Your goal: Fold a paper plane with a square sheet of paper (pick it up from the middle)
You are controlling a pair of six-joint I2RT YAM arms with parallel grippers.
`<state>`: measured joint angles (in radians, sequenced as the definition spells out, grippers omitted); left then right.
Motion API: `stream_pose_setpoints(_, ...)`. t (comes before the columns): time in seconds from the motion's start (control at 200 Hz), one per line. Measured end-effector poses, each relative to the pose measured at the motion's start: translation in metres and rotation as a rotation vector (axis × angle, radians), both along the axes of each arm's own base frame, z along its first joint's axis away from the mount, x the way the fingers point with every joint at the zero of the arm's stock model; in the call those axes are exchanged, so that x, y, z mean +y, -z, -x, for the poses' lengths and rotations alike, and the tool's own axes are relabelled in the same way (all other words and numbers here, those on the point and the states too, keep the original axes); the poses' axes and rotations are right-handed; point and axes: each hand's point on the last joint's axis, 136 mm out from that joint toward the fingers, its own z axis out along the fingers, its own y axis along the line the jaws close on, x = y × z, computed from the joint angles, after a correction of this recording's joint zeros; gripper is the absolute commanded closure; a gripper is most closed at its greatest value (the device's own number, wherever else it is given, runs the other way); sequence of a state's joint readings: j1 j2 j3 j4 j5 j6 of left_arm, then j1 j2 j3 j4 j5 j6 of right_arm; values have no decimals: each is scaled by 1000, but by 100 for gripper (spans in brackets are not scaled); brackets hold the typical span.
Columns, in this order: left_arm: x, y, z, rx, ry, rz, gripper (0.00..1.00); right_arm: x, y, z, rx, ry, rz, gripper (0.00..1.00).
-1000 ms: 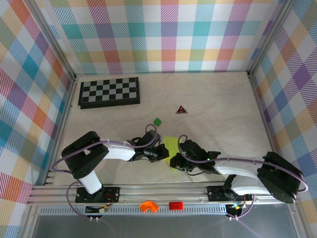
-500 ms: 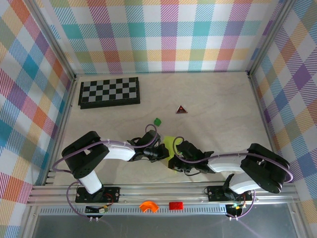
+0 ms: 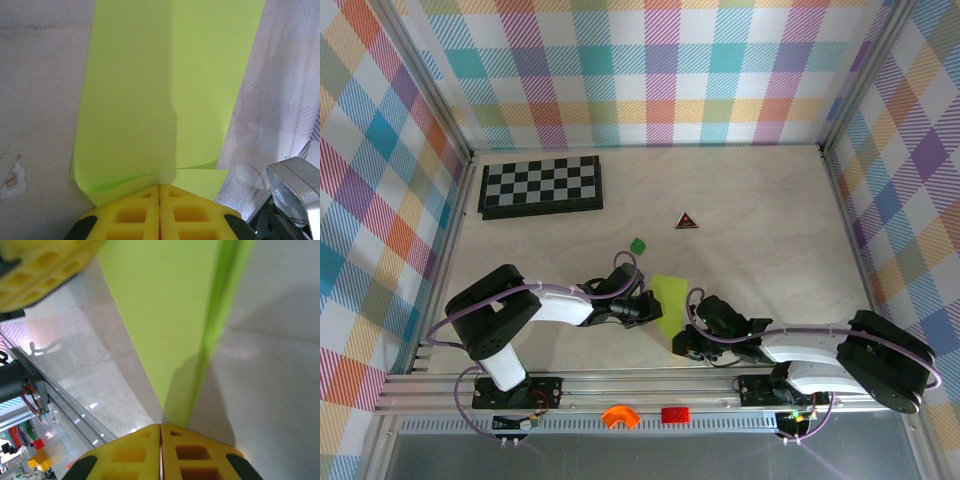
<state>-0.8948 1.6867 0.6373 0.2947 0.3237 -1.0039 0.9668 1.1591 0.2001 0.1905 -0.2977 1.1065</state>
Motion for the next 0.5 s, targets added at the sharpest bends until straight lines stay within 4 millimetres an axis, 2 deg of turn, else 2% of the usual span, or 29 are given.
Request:
stream_pose_setpoints(0.125,1,0,0,3,-14,11,92,-11,-12,-1,-2,22,26,89)
stream_pose_setpoints(0.225,3,0,0,2,-35,24,92,-6,-42,-19,-58,63,-30,91)
stream_pose_setpoints(0.29,4,0,-1,2,-51,31,92,-4,-53,-31,-77,93,-60,92)
stream_pose_setpoints(0.385,4,0,-1,6,-61,36,92,-2,-51,-41,-67,112,-48,92)
stream_pose_setpoints(0.5,4,-1,-2,8,-72,43,92,7,-41,-44,-25,96,-26,92)
